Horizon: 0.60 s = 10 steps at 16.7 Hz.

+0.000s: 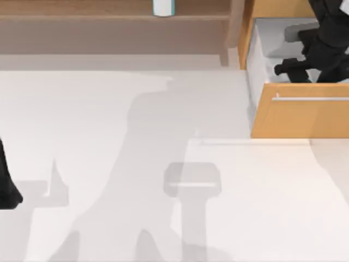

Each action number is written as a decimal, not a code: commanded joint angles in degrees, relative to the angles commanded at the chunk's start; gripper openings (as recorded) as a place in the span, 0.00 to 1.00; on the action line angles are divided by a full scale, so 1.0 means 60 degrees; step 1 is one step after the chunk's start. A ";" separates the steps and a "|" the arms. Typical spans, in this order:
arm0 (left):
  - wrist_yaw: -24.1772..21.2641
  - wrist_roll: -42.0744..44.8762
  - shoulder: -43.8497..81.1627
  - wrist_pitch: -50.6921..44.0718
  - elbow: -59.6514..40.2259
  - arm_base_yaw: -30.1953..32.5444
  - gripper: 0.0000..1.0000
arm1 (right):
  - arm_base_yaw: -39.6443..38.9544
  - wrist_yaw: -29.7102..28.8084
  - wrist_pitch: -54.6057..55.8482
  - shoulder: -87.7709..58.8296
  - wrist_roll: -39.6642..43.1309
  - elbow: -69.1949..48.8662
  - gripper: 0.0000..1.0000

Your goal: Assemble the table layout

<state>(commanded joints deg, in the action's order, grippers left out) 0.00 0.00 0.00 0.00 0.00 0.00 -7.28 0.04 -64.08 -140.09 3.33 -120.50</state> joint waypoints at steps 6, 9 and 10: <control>0.0000 0.0000 0.0000 0.0000 0.0000 0.0000 1.00 | 0.0112 0.0126 0.0038 0.1641 0.0702 0.0566 0.00; 0.0000 0.0000 0.0000 0.0000 0.0000 0.0000 1.00 | 0.0525 0.0227 0.0287 0.2936 0.1200 0.1297 0.00; 0.0000 0.0000 0.0000 0.0000 0.0000 0.0000 1.00 | 0.0721 0.0260 0.0394 0.3406 0.1380 0.1617 0.00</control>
<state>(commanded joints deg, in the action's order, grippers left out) 0.00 0.00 0.00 0.00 0.00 0.00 -2.95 1.59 -61.72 -119.65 11.60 -110.79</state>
